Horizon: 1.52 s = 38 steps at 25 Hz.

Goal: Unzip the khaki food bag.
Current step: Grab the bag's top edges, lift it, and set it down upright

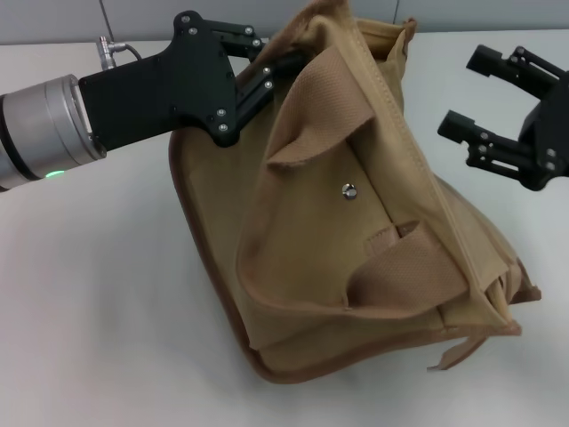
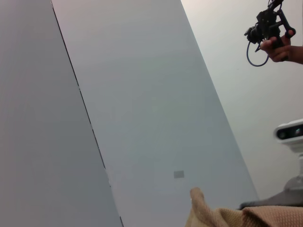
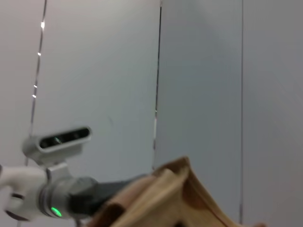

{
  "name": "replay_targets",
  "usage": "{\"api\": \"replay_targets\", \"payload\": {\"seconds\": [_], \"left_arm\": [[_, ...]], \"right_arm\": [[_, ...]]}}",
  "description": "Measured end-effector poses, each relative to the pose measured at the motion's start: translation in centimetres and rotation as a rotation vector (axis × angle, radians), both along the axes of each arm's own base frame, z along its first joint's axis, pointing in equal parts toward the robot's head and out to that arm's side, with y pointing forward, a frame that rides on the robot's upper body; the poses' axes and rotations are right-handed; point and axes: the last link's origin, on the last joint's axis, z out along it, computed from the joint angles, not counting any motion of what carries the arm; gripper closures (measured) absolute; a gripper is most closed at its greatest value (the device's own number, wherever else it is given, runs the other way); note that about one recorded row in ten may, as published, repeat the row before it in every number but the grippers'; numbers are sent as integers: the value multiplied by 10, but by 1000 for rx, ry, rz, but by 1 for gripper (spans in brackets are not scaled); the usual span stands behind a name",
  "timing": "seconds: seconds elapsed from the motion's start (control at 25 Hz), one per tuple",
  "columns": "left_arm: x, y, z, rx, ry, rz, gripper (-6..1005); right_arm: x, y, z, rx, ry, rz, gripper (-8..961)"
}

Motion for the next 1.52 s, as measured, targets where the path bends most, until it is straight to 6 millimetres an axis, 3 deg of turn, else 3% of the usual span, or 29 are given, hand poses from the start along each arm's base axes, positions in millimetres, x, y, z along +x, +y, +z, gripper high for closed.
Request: {"api": "replay_targets", "payload": {"seconds": [0.16,0.28,0.52,0.88,1.08,1.36,1.52], "left_arm": [[2,1,0,-2,0,-3,911],[5,3,0,-8,-1,-6,910],[5,4,1,-10,-2,-1,909],[7,5,-1,-14,-3,-1,906],[7,4,-1,-18,-3,-4,905],[7,4,-1,-20,-3,-4,903],[7,4,-2,-20,-2,-3,902]], "right_arm": [[-3,12,-16,-31,-36,-25,150],[-7,1,-26,-60,-20,16,150],[-7,-6,-34,-74,-35,37,150],[-10,1,-44,-42,-71,25,151],[-7,-8,-36,39,8,33,299],[4,-25,-36,141,6,67,328],[2,-30,-44,148,-22,113,234]]}}
